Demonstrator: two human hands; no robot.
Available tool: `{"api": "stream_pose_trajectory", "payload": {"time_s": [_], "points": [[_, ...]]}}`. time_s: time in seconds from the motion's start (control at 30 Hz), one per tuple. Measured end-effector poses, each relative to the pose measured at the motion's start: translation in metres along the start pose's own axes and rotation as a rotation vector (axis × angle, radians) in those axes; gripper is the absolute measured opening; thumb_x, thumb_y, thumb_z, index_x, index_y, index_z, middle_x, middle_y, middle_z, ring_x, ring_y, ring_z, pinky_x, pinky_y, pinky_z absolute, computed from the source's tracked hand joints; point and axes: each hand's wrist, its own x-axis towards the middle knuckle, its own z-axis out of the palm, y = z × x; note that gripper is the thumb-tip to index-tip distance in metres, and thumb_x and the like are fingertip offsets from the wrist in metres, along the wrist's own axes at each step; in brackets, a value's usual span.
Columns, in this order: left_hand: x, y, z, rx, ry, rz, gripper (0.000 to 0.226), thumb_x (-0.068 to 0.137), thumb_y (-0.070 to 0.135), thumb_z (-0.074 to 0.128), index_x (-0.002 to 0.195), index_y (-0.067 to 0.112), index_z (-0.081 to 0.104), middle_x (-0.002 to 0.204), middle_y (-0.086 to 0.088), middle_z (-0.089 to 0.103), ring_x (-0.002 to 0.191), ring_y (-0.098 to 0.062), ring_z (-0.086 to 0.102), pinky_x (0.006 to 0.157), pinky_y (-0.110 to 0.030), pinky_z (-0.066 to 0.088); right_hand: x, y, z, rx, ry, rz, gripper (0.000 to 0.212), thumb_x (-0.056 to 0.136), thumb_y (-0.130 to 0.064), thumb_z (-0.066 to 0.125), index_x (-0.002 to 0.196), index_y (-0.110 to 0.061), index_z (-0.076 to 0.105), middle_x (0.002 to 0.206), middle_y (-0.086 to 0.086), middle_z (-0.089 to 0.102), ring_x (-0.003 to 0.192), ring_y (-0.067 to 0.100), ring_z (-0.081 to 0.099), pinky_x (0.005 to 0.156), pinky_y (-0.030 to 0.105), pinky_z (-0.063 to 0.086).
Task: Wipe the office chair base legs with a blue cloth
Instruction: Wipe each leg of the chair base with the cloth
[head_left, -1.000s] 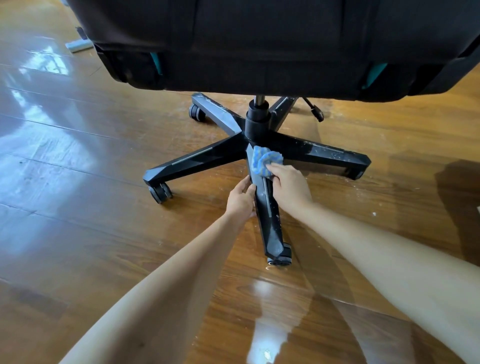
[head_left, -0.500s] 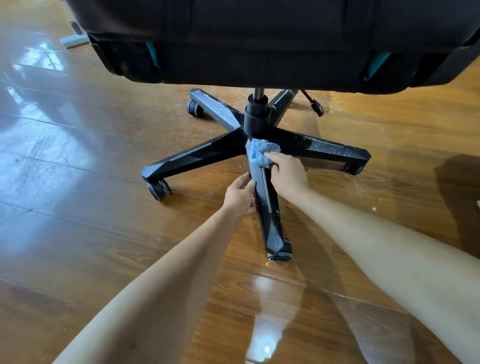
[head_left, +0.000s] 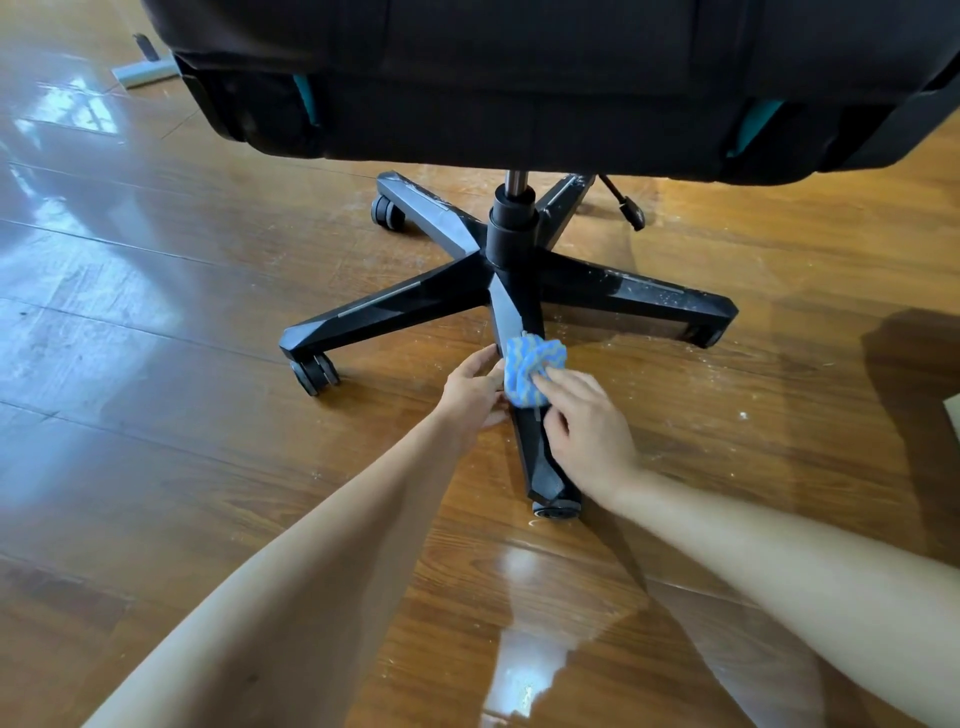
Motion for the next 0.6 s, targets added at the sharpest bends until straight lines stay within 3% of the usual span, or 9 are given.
{"api": "stream_pose_trajectory", "payload": {"time_s": [0.07, 0.17, 0.23, 0.47, 0.6], "points": [[-0.002, -0.002, -0.002, -0.016, -0.024, -0.018, 0.050, 0.110, 0.026, 0.060, 0.158, 0.034, 0.047, 0.125, 0.001, 0.078, 0.102, -0.012, 0.077, 0.085, -0.033, 0.066, 0.037, 0.000, 0.000, -0.006, 0.010, 0.045, 0.046, 0.099, -0.006, 0.050, 0.143, -0.014, 0.061, 0.147, 0.001, 0.059, 0.140, 0.018, 0.046, 0.116, 0.029, 0.037], [-0.007, -0.006, -0.003, -0.039, -0.044, -0.031, 0.052, 0.109, 0.027, 0.062, 0.159, 0.033, 0.046, 0.130, -0.001, 0.076, 0.112, -0.016, 0.074, 0.092, -0.038, 0.065, 0.081, -0.002, 0.001, 0.021, 0.006, 0.126, 0.046, 0.103, -0.011, 0.046, 0.147, -0.016, 0.058, 0.153, 0.000, 0.053, 0.147, 0.016, 0.038, 0.119, 0.022, 0.021], [-0.007, -0.012, -0.002, -0.076, -0.044, -0.048, 0.050, 0.108, 0.028, 0.063, 0.157, 0.029, 0.050, 0.133, -0.003, 0.074, 0.119, -0.019, 0.072, 0.097, -0.041, 0.064, 0.085, -0.002, 0.002, 0.063, -0.007, 0.161, 0.046, 0.104, -0.014, 0.044, 0.149, -0.018, 0.055, 0.157, -0.002, 0.048, 0.149, 0.015, 0.036, 0.117, 0.019, 0.018], [0.005, -0.024, 0.003, -0.171, 0.024, -0.081, 0.035, 0.109, 0.020, 0.062, 0.144, 0.021, 0.062, 0.123, -0.006, 0.078, 0.113, -0.022, 0.076, 0.100, -0.048, 0.062, -0.024, -0.003, -0.008, 0.135, -0.029, 0.044, 0.043, 0.103, -0.011, 0.049, 0.144, -0.018, 0.060, 0.155, -0.009, 0.050, 0.146, 0.004, 0.041, 0.121, 0.021, 0.031], [0.007, -0.023, 0.006, -0.207, 0.050, -0.103, 0.032, 0.108, 0.016, 0.063, 0.140, 0.019, 0.066, 0.124, -0.010, 0.076, 0.115, -0.027, 0.076, 0.099, -0.053, 0.062, -0.059, -0.006, -0.009, 0.218, -0.012, 0.088, 0.045, 0.101, -0.003, 0.051, 0.140, -0.020, 0.065, 0.150, -0.015, 0.053, 0.140, -0.003, 0.045, 0.116, 0.014, 0.032]]}}
